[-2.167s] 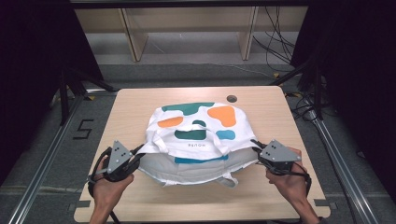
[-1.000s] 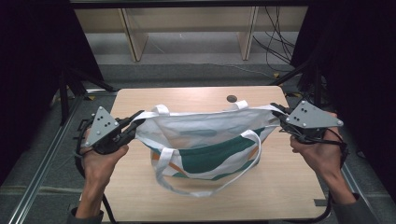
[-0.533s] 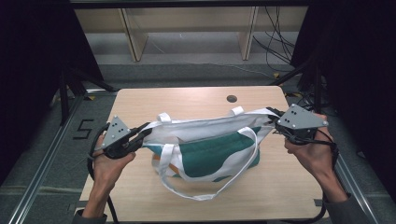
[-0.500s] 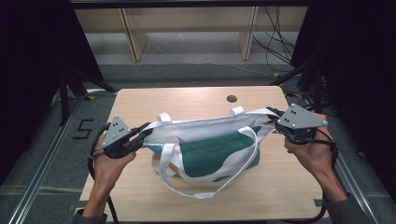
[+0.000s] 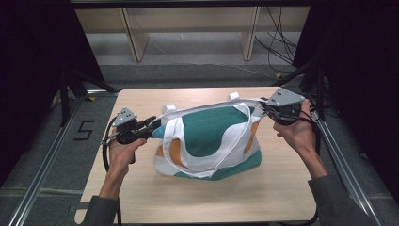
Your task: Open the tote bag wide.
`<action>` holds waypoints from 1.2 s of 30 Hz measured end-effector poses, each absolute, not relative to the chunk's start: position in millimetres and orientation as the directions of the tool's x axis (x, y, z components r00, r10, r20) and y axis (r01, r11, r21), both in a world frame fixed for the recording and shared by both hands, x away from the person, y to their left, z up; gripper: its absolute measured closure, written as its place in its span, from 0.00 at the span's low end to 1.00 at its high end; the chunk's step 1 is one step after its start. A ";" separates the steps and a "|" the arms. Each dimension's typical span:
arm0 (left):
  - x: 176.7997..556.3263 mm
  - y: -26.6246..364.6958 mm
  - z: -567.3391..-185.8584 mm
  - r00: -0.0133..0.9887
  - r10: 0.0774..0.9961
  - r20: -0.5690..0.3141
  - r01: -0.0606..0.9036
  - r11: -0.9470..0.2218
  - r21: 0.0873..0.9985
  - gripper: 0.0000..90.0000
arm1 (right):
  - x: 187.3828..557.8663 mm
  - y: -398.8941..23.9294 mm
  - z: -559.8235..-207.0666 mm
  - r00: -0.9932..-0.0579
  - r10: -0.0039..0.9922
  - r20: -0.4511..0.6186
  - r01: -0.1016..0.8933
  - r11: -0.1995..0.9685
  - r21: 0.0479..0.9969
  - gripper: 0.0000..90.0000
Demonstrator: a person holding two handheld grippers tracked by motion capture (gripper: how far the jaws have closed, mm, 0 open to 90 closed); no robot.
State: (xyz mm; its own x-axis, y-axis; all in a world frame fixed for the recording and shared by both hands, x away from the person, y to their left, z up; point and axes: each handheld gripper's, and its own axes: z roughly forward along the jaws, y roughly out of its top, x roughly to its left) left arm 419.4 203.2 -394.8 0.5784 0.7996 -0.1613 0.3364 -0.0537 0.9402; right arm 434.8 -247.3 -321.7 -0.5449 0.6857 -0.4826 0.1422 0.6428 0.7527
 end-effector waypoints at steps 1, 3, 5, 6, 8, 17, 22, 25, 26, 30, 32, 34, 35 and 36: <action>419.5 205.6 -392.9 0.576 0.796 -0.186 0.354 -0.038 0.935 0.66 | 435.8 -246.6 -321.7 -0.541 0.697 -0.472 0.151 0.632 0.760 0.98; 419.6 209.7 -386.5 0.585 0.784 -0.207 0.378 -0.038 0.925 0.58 | 438.6 -246.3 -320.7 -0.545 0.696 -0.467 0.157 0.632 0.759 0.98; 421.9 212.2 -376.3 0.584 0.785 -0.206 0.404 -0.061 0.913 0.53 | 440.0 -245.0 -320.1 -0.548 0.693 -0.468 0.166 0.639 0.751 0.98; 422.7 213.0 -369.7 0.576 0.793 -0.198 0.411 -0.072 0.909 0.51 | 441.3 -244.5 -319.5 -0.550 0.687 -0.475 0.158 0.645 0.748 0.98; 424.8 212.6 -356.3 0.591 0.780 -0.207 0.426 -0.084 0.901 0.44 | 440.8 -242.9 -319.6 -0.540 0.698 -0.470 0.170 0.638 0.751 0.98; 398.8 195.2 -300.7 0.623 0.765 -0.166 0.343 -0.076 0.936 0.32 | 445.3 -244.2 -318.8 -0.549 0.690 -0.471 0.173 0.646 0.744 0.98; 345.9 186.3 -303.2 0.659 0.741 -0.124 0.267 -0.077 0.961 0.38 | 446.7 -244.3 -320.6 -0.542 0.699 -0.466 0.179 0.637 0.750 0.98; 317.9 173.9 -325.6 0.676 0.720 -0.157 0.303 -0.077 0.950 0.39 | 446.0 -243.7 -322.1 -0.534 0.708 -0.462 0.181 0.629 0.756 0.98; 311.6 168.1 -335.0 0.682 0.713 -0.163 0.319 -0.090 0.944 0.40 | 445.8 -243.7 -321.9 -0.537 0.705 -0.463 0.180 0.632 0.754 0.98; 306.8 138.6 -374.6 0.700 0.678 -0.224 0.406 -0.120 0.906 0.39 | 445.5 -244.3 -321.3 -0.538 0.712 -0.452 0.184 0.622 0.761 0.97; 313.7 122.5 -391.3 0.716 0.673 -0.184 0.409 -0.190 0.893 0.40 | 444.7 -244.0 -320.5 -0.536 0.711 -0.456 0.179 0.623 0.761 0.97; 321.4 110.5 -402.9 0.718 0.673 -0.179 0.417 -0.210 0.884 0.41 | 443.5 -244.3 -320.1 -0.538 0.715 -0.447 0.181 0.616 0.767 0.97; 325.6 105.8 -406.7 0.711 0.676 -0.191 0.423 -0.194 0.885 0.43 | 443.2 -244.6 -320.1 -0.539 0.716 -0.444 0.181 0.614 0.768 0.96; 328.7 103.3 -408.5 0.708 0.685 -0.174 0.412 -0.200 0.889 0.46 | 442.9 -244.6 -320.4 -0.537 0.717 -0.444 0.183 0.613 0.769 0.96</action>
